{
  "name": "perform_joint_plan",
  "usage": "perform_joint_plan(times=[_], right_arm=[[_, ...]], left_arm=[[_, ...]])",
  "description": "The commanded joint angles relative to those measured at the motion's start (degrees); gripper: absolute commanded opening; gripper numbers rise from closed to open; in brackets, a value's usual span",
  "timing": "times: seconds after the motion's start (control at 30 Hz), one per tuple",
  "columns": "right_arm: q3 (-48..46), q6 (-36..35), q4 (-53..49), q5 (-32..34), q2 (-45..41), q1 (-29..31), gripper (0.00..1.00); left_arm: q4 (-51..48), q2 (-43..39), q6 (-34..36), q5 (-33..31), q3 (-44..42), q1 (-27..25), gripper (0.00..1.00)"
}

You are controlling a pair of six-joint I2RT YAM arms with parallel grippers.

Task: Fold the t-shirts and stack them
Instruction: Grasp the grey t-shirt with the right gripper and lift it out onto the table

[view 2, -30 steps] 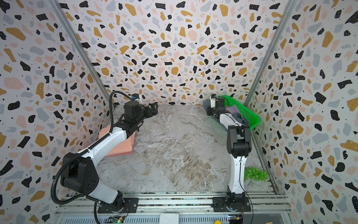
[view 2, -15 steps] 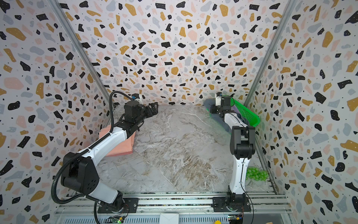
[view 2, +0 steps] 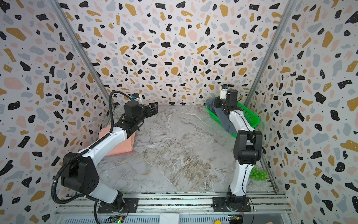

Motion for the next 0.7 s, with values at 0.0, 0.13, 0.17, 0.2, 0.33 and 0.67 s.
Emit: perform_joint_plan(times=[0.0, 0.13, 0.17, 0.2, 0.33, 0.67], right_arm=[[8.8, -0.6, 0.5, -4.6, -8.2, 0.8, 0.0], [15.0, -2.3, -0.2, -7.5, -11.5, 3.9, 0.0], [16.6, -3.3, -0.7, -7.2, -12.4, 5.1, 0.0], [17.8, -4.1, -1.1, -7.0, -13.4, 6.3, 0.0], [19.0, -4.5, 1.4, -8.0, -18.2, 9.9, 0.0], [9.4, -1.9, 2.4, -5.8, -22.8, 13.0, 0.0]], left_arm=[[4.1, -0.2, 0.1, 1.1, 0.8, 0.3, 1.0], [5.6, 0.6, 0.4, 1.7, 1.3, 0.3, 1.0], [5.8, 1.1, 0.6, 2.1, 1.8, 0.3, 1.0], [5.8, 1.6, 0.8, 2.7, 2.5, 0.3, 1.0], [7.1, 2.9, 1.2, 3.3, 4.1, 0.4, 1.0], [6.5, 0.2, 2.6, 0.7, 4.3, 1.2, 1.0]])
